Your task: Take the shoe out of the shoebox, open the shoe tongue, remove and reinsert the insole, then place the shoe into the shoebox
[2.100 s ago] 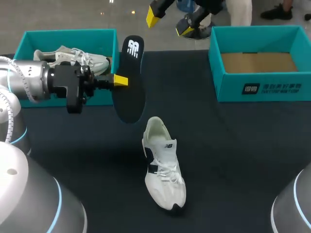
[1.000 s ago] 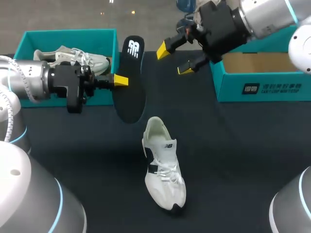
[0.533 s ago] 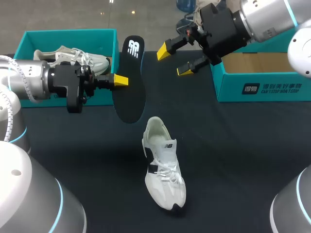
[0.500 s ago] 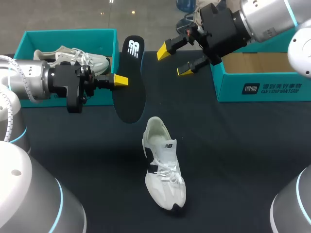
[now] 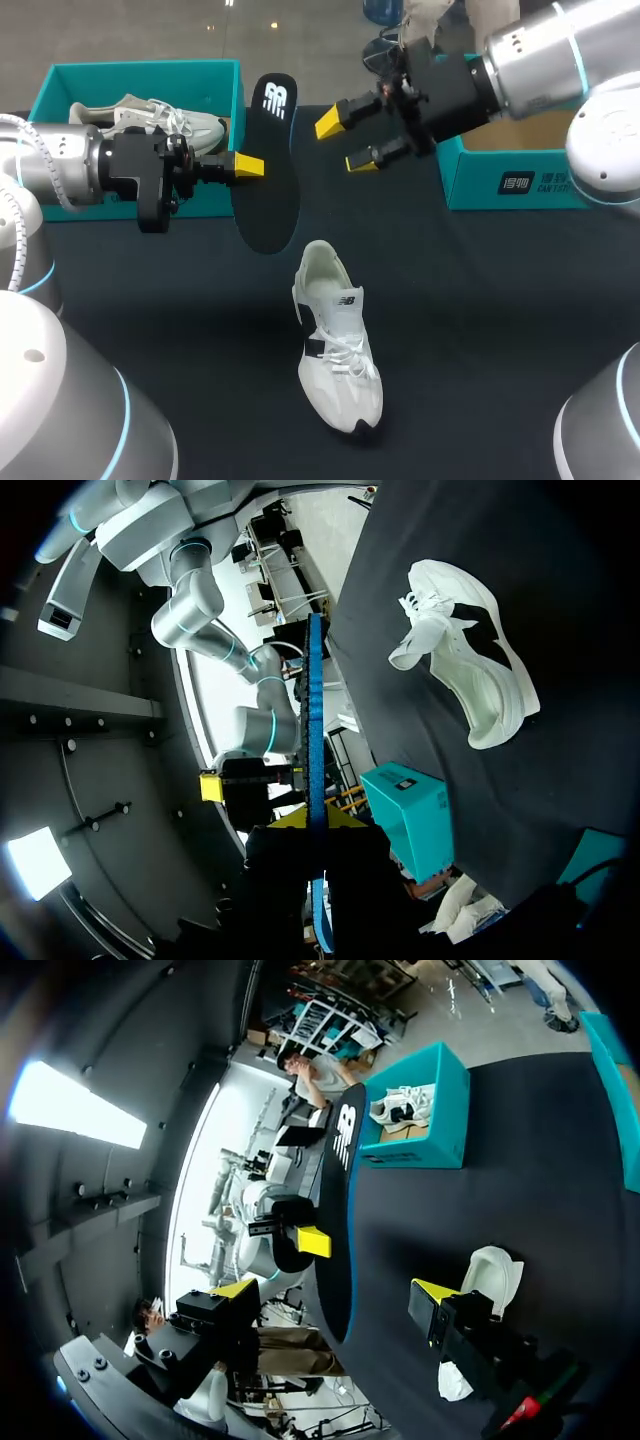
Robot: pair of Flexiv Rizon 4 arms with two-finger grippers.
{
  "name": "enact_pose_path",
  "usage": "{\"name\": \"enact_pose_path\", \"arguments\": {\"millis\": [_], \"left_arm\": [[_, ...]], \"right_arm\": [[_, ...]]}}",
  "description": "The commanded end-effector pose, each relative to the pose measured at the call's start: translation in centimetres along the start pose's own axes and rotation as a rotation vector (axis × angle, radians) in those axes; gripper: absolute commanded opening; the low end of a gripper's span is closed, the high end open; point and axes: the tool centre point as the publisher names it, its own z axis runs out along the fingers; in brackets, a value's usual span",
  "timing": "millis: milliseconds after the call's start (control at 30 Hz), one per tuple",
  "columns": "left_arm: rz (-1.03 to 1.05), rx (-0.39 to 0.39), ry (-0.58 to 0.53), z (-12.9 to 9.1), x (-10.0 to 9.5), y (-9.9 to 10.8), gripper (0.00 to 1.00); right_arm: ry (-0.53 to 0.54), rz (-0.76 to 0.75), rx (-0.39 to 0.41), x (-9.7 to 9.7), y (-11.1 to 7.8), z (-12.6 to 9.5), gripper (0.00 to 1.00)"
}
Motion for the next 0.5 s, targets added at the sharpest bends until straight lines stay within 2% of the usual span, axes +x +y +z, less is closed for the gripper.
{"name": "enact_pose_path", "arguments": {"millis": [33, 333, 500], "left_arm": [[0.002, -0.002, -0.002, 0.1, 0.1, 0.0, 0.00], [0.002, -0.002, -0.002, 0.1, 0.1, 0.0, 0.00], [0.002, -0.002, -0.002, 0.1, 0.1, 0.0, 0.00]], "right_arm": [[0.051, -0.005, 0.009, -0.5, 0.6, 1.9, 1.00], [0.088, -0.014, 0.041, -0.2, 1.4, 4.3, 1.00], [0.100, -0.002, 0.049, 0.7, 1.7, 5.8, 1.00]]}}
